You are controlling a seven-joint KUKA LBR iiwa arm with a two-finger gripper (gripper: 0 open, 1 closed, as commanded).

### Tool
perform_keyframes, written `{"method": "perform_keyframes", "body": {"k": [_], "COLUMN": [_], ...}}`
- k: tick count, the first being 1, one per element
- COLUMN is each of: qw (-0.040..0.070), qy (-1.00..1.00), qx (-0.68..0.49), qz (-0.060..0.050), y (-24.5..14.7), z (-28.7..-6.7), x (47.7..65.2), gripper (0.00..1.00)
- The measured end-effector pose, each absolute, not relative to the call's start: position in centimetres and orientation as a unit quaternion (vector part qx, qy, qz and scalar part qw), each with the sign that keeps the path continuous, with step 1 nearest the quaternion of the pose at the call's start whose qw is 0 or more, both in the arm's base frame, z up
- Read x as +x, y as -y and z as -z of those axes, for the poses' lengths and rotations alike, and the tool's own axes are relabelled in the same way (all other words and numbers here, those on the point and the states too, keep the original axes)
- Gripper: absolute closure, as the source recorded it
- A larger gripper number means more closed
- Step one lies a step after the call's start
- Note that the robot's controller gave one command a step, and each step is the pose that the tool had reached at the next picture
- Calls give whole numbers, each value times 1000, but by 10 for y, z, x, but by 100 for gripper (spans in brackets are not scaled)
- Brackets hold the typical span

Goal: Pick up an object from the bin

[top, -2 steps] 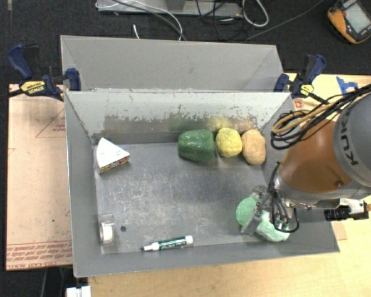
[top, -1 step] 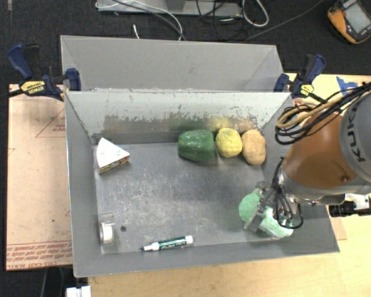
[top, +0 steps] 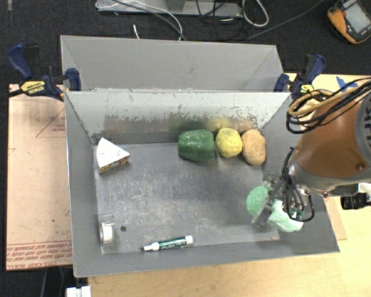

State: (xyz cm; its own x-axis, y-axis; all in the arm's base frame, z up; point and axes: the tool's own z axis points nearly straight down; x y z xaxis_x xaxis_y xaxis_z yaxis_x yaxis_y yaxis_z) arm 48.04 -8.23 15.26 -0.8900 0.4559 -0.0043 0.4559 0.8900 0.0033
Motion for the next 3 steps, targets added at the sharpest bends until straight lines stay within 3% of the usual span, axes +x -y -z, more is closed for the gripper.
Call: {"method": "perform_keyframes", "body": {"k": [1,3], "qw": [6,7], "qy": [-972,-972], "qx": [234,233], "qz": [-1,-2], "y": [83,82], "z": [-196,-245], "x": [482,483], "gripper": [100,100]}}
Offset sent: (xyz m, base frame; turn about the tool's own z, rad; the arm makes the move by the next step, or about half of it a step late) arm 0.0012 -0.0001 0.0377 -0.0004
